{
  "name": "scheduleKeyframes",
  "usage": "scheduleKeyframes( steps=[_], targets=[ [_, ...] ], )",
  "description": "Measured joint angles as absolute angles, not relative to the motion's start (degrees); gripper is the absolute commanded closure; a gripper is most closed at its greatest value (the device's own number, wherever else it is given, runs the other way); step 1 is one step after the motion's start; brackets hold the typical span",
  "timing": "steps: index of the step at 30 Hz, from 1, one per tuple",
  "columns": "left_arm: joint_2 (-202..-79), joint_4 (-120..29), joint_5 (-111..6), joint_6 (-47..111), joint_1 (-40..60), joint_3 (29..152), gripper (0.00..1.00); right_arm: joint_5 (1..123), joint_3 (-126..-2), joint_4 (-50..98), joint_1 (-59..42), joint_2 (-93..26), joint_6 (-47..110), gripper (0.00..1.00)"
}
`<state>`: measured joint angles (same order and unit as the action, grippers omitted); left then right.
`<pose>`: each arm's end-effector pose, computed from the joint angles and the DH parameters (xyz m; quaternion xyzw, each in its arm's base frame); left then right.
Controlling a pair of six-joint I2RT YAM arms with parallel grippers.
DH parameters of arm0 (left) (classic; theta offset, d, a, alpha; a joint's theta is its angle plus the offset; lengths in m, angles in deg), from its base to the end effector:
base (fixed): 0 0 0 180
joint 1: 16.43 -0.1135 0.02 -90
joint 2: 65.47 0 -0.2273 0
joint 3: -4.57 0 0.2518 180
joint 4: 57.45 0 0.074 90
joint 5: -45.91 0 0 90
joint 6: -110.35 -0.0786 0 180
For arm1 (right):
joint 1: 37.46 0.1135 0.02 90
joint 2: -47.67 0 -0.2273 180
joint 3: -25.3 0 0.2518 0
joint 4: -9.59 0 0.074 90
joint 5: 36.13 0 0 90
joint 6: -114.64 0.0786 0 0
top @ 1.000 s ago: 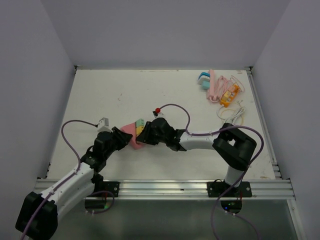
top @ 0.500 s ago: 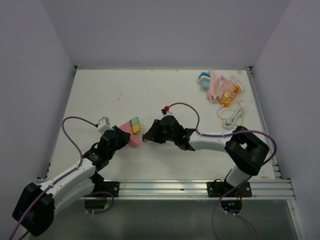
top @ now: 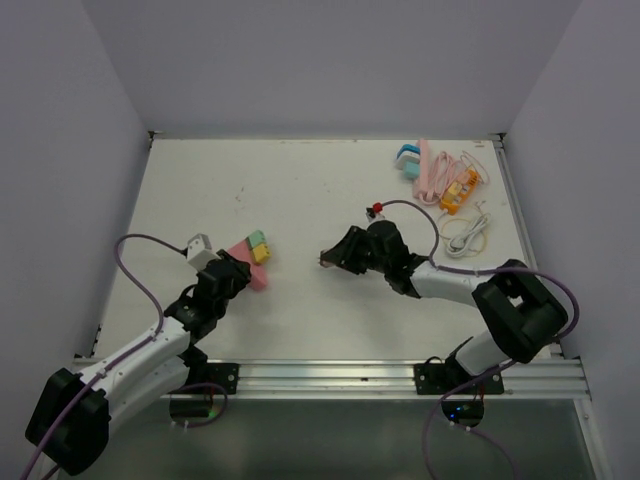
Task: Pull the plug off the socket
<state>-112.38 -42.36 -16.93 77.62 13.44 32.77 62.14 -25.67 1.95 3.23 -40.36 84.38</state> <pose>0.2111 -0.0799 0.1187 -0.3105 0.8069 -0.1655 0.4745 0.2545 0.2337 0.1144 0.1066 0.8554 0.4264 0.2741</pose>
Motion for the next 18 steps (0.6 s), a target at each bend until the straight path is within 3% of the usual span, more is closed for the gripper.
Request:
scheduleKeyframes(
  steps=[8,14,17,18],
  targets=[
    [-112.36,-44.30,-19.84,74.98,13.24,32.29,1.00,64.39,-25.30,3.04,-10.63,-38.09,76.19,1.00],
    [-112.34,-47.32,-23.05,74.17,13.26,30.98,1.00,70.01,-29.24,2.23,-15.54,-46.92,73.65,0.99],
    [-112.34,-48.28,-24.25,73.65,13.26,30.68,1.00,72.92,-31.66,1.69,-16.18,-52.03,73.22,0.87],
    [-112.38,-48.43,-24.58,73.47,13.26,30.65,1.00,73.70,-32.27,1.31,-16.27,-53.43,73.17,0.74]
  ],
)
